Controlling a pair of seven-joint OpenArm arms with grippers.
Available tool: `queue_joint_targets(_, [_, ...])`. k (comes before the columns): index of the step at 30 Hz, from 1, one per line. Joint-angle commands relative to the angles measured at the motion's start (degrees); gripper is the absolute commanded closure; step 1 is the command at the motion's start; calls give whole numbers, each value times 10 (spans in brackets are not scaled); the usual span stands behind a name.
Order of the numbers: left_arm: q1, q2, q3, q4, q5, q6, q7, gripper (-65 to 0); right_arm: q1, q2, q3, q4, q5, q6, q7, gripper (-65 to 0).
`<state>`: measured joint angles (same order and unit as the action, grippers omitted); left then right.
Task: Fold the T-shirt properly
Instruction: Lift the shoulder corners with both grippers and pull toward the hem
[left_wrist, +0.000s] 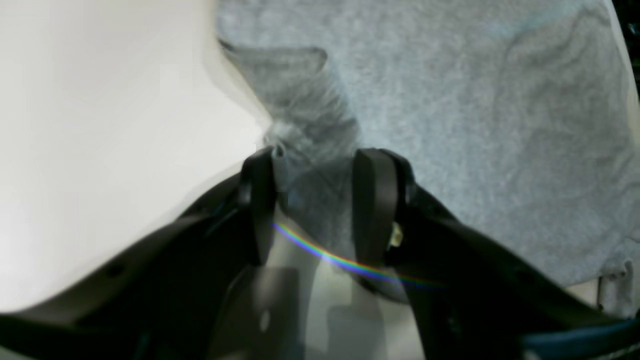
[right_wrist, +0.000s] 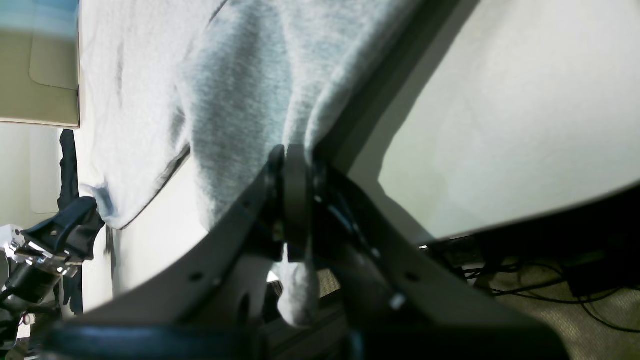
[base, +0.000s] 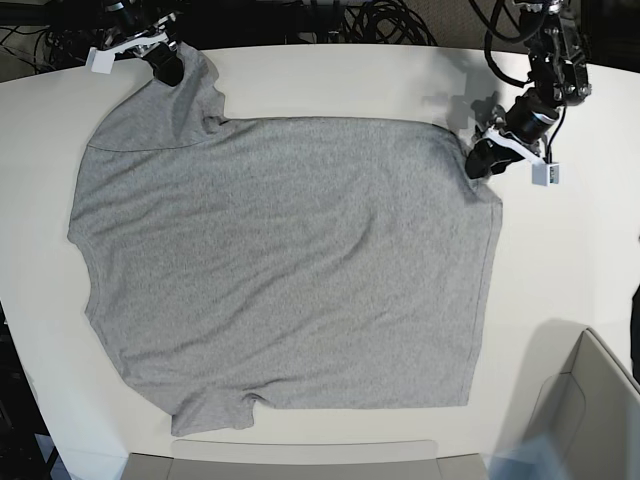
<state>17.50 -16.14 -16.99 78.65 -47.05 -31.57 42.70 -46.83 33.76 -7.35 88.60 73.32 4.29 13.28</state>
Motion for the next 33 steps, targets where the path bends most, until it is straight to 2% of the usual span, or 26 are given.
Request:
queue_joint_targets(1, [10, 4, 7, -11, 47, 23, 64, -240, -10, 6, -2, -6, -1, -38, -29, 0])
queue_joint_targets(4, [-1, 4, 8, -15, 48, 28, 66, -163, -10, 6, -2, -6, -1, -38, -29, 0])
queue_joint_targets(7, [-4, 3, 2, -48, 48, 29, 68, -6, -10, 6, -1, -6, -1, -38, -29, 0])
queue_joint_targets(14, [-4, 2, -11, -70, 82, 26, 63, 0, -10, 7, -1, -4, -1, -38, -26, 0])
queue_joint_targets(17, [14, 5, -74, -63, 81, 23, 54, 0, -10, 7, -1, -4, -1, -38, -26, 0])
queue_joint_targets(23, [66, 26, -148, 10, 83, 23, 10, 0, -10, 11, -1, -4, -2, -38, -25, 0])
queue_joint_targets(28, [95, 34, -151, 47, 84, 23, 1, 0, -11, 25, 0, -3, -2, -38, -24, 0])
queue_joint_targets(33, [106, 34, -151, 47, 85, 23, 5, 0, -15, 26, 0, -2, -4, -38, -24, 0])
